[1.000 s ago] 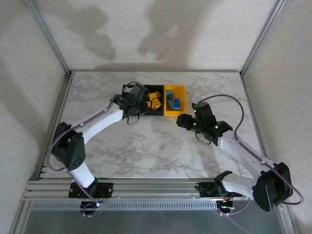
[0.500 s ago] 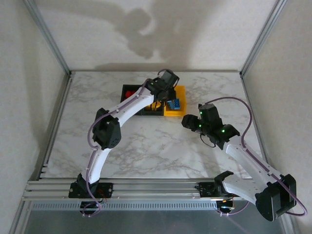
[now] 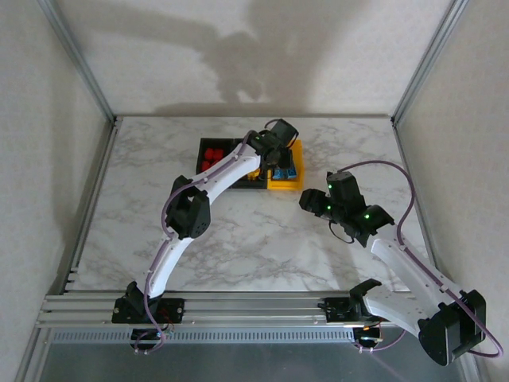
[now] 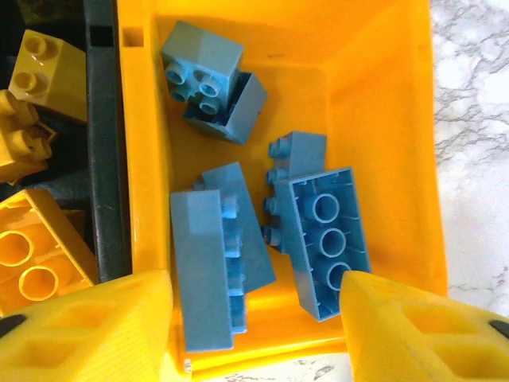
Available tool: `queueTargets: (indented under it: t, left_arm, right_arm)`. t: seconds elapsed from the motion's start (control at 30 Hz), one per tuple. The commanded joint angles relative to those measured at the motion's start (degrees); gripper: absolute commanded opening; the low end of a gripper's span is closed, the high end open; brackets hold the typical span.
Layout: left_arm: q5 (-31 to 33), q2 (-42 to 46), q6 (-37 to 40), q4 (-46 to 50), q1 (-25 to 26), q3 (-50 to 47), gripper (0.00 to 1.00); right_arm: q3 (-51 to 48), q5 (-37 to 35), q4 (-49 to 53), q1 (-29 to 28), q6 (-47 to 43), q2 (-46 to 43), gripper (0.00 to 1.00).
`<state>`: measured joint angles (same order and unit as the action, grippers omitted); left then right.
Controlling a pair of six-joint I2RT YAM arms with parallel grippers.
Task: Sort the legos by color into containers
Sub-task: Place the lego in the container, then reset both arms
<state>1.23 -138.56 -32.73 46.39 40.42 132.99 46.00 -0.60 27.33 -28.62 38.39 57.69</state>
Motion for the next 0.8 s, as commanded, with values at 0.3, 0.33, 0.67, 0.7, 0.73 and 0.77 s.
queueTargets:
  t: [0.3,0.33,0.67,0.7,0.73,0.77]
  left_arm:
    - [4.99,25.82,3.28,-13.36,0.45,-22.96,0.86]
    - [6.49,29.21,3.33,-15.8,0.36,-27.7,0.99]
    - [27.08,66.23,-0.93,-33.84,-11.95,-77.18,1.0]
    - [29.26,70.1,1.63,-36.62,-13.89,-81.76,1.0]
    - [31.76,73.11,4.28,-39.43,-14.93,-85.45,1.0]
    - [35.94,76.3,6.93,-43.05,-15.84,-90.39,1.0]
  right_arm:
    - [3.49,-9.52,-3.23,2.07,-3.11,3.43,0.81]
    - [3.97,-11.01,-3.85,2.36,-3.74,3.9,0.82]
    - [-3.06,-42.47,-28.36,4.0,-21.39,10.35,0.95]
    - [-4.97,-47.63,-32.37,4.09,-23.45,11.38,0.97]
    - [-6.46,-51.63,-36.22,4.07,-25.89,12.37,0.99]
    - [-8.0,-54.42,-40.15,4.33,-28.62,13.34,0.99]
